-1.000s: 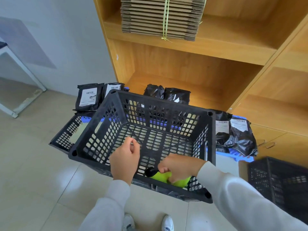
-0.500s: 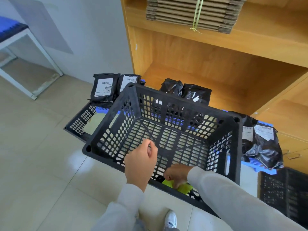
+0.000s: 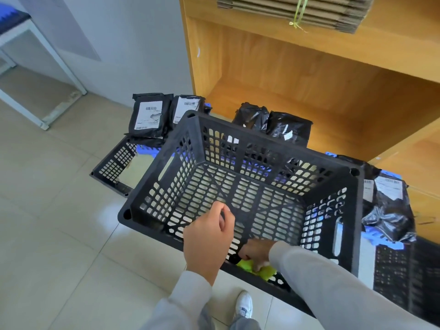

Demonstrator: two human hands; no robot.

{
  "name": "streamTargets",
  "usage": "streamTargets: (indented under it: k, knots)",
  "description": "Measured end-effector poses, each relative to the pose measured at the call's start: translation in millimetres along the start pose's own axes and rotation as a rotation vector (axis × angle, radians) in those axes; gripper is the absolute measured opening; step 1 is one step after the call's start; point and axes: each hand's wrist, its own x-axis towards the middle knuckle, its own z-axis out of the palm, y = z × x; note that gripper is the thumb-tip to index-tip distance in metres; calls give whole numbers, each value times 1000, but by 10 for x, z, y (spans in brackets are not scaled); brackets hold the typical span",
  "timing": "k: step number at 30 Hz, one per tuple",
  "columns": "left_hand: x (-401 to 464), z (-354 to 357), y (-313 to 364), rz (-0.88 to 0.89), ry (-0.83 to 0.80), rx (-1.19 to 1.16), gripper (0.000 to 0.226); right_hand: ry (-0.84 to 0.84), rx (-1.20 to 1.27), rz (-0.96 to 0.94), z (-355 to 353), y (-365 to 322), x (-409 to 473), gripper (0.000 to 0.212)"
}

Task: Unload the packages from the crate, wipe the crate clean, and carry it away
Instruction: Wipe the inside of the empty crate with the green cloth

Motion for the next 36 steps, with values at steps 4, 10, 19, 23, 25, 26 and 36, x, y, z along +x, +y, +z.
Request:
streamTargets:
  k: [4, 10, 19, 23, 25, 26, 36]
  knots:
    - [-2, -28, 19, 9, 9, -33, 28, -33, 38, -41, -34, 69, -97, 33]
    - [-8, -53, 27, 17, -10, -43, 31, -16, 147, -15, -53, 101, -392, 42]
    - [-34, -51, 11, 135, 2, -22, 30, 214, 255, -36, -221, -114, -1217, 25]
    - [-63, -62, 33, 202, 17, 9, 32, 281, 263, -5, -293, -242, -1612, 19]
    - [-70, -58, 45, 224, 3, 37, 32, 323, 262, -21, -304, -265, -1776, 16]
    - [-72, -57, 48, 236, -11, 52, 31, 338, 272, -13, -301, -270, -1853, 15]
    - [-104, -292, 512, 465, -341, -186, 27, 575, 462, 34, -242, -192, -2329, 23]
